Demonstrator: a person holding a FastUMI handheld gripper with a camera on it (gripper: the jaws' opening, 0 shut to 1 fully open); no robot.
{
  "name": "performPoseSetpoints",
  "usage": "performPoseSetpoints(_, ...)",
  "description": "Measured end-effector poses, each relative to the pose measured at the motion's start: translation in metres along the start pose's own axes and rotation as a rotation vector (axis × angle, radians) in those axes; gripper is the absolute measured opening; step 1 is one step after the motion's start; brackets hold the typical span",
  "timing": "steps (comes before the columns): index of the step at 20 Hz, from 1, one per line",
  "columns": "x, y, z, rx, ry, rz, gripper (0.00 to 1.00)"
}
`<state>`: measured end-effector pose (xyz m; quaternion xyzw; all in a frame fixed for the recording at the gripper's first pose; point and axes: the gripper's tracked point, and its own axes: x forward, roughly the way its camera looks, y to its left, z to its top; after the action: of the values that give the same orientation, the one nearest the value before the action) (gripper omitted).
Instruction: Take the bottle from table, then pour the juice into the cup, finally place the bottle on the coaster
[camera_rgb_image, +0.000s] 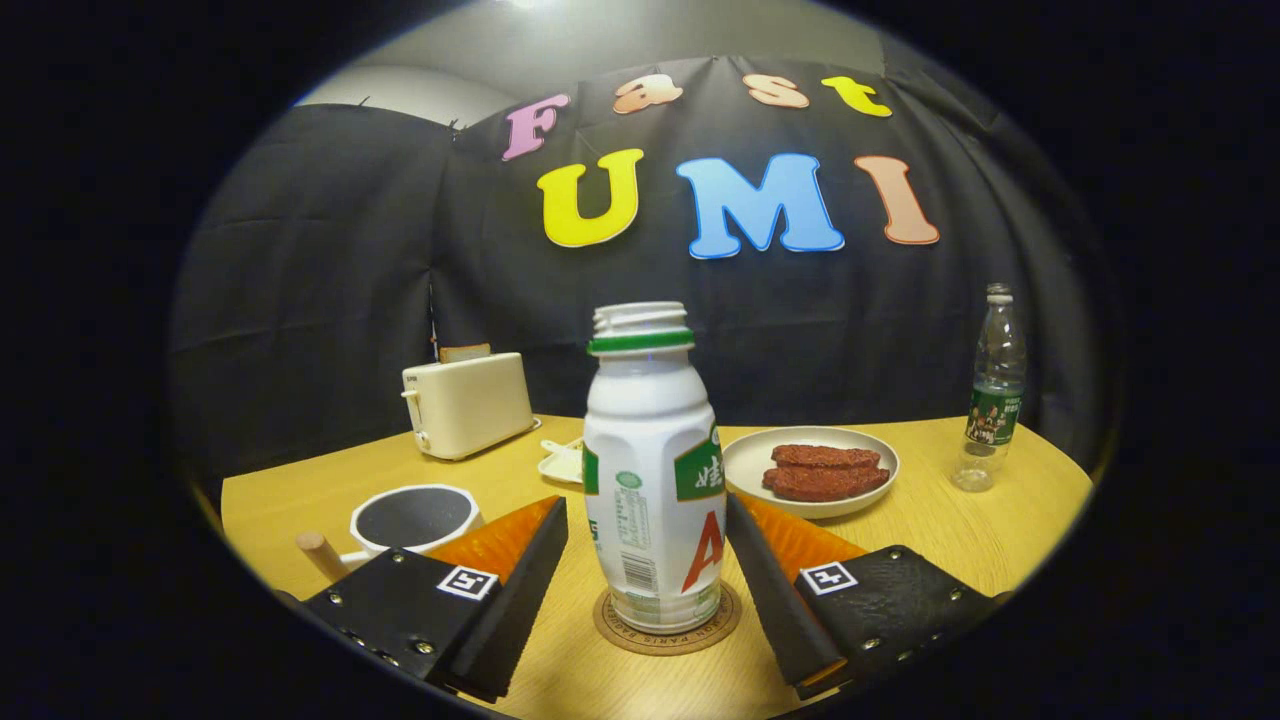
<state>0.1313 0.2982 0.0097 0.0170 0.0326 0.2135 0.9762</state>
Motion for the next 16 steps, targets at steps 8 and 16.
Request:
performPoseSetpoints(8,-0.045,-0.018,0.043,-0.088,-0.084,-0.086,0.94)
performPoseSetpoints(16,-0.126,-0.089,0.074,-0.184,-0.169,-0.210,0.94)
